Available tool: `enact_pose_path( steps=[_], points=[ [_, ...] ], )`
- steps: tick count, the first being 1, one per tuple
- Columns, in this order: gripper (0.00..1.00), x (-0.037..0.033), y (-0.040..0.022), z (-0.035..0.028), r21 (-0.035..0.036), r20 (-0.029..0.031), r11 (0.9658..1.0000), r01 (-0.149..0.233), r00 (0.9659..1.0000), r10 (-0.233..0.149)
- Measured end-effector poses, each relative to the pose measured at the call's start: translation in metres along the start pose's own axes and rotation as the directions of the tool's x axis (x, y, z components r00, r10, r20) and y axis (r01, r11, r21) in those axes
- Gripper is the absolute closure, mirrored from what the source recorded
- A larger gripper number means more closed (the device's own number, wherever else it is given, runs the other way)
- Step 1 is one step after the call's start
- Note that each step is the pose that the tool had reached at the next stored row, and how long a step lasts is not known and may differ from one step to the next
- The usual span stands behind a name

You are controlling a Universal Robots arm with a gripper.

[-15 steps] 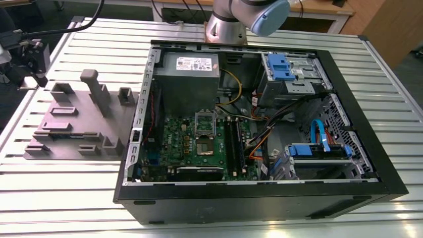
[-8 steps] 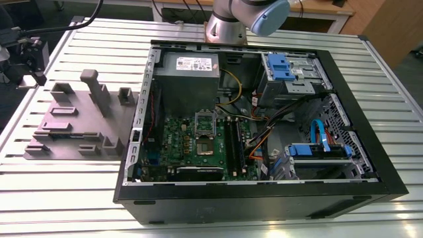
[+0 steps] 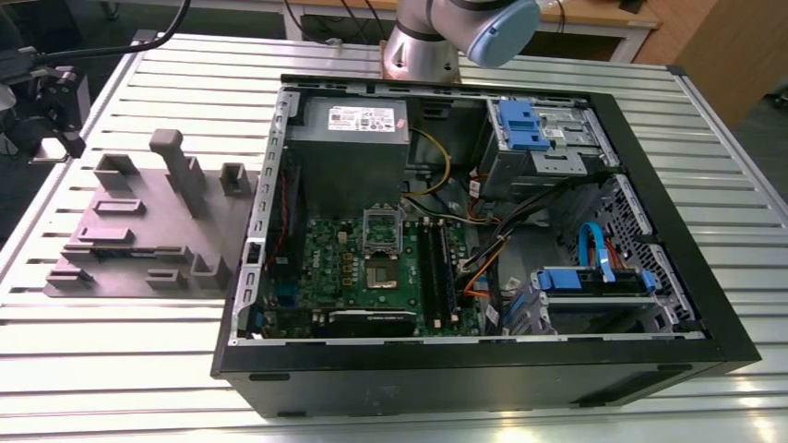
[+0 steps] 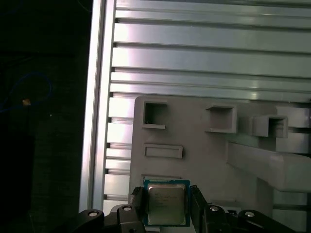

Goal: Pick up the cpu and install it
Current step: 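Pick up the cpu and move it towards the insertion slot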

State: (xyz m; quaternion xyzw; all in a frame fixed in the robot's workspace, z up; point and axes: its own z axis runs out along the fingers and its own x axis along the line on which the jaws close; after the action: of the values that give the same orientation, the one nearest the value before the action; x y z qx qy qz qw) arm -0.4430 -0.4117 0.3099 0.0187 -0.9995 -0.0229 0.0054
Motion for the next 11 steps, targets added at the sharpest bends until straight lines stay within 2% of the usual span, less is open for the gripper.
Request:
enact_pose_path(
  steps=[11],
  points=[
    [0.53, 0.0000, 0.0005, -0.0033, -0.0001, 0.0002, 1.0000, 0.000, 1.0000, 0.000]
  ],
)
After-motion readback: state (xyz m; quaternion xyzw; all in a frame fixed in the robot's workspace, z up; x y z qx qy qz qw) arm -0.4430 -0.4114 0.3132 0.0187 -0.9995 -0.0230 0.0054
